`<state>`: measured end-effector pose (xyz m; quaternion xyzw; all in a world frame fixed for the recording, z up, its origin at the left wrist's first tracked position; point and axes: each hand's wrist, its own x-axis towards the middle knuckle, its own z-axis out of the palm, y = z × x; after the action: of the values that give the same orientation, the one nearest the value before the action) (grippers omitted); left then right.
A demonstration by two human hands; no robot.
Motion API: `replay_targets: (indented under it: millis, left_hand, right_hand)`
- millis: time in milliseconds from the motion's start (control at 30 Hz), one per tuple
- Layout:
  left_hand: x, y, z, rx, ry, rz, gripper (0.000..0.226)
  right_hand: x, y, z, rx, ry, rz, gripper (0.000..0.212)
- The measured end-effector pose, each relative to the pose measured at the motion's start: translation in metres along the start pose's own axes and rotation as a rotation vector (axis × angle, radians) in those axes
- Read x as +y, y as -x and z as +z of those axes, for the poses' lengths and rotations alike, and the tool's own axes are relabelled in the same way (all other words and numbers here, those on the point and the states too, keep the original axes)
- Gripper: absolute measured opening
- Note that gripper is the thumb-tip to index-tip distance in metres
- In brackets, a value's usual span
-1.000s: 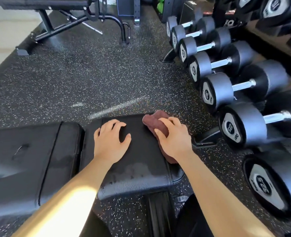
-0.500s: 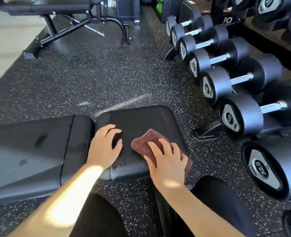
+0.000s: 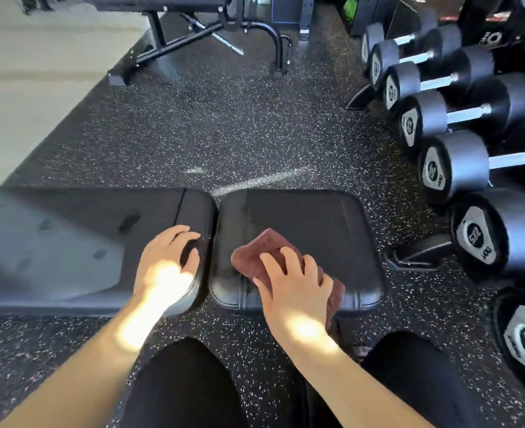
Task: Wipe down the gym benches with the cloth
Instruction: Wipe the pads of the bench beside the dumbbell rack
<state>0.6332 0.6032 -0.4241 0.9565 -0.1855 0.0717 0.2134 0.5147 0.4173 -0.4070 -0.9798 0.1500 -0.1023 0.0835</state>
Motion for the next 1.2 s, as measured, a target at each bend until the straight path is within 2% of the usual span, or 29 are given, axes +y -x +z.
replay_targets:
  millis: [233, 467, 733, 967, 1200]
  left_hand:
    - [-0.002, 0.001, 0.005, 0.070, 0.060, -0.054, 0.036]
    - [-0.004, 0.002, 0.007, 0.104, 0.075, -0.056, 0.034]
    - [-0.004, 0.001, 0.010, 0.130, 0.049, -0.078, 0.039]
    - [-0.005, -0.001, 0.011, 0.110, 0.080, -0.153, 0.034]
    - [-0.001, -0.005, 0.009, 0.113, 0.046, -0.139, 0.034]
  right_hand:
    - [-0.028, -0.057, 0.010, -0.153, -0.081, -0.012, 0.039]
    - [-0.021, -0.020, 0.013, -0.038, -0.021, -0.044, 0.036]
    - [-0.039, -0.099, 0.019, -0.171, -0.092, -0.019, 0.037]
    - [-0.041, -0.154, 0.027, -0.213, -0.089, -0.056, 0.036]
    - [-0.028, -0.137, 0.022, -0.204, -0.075, -0.147, 0.037]
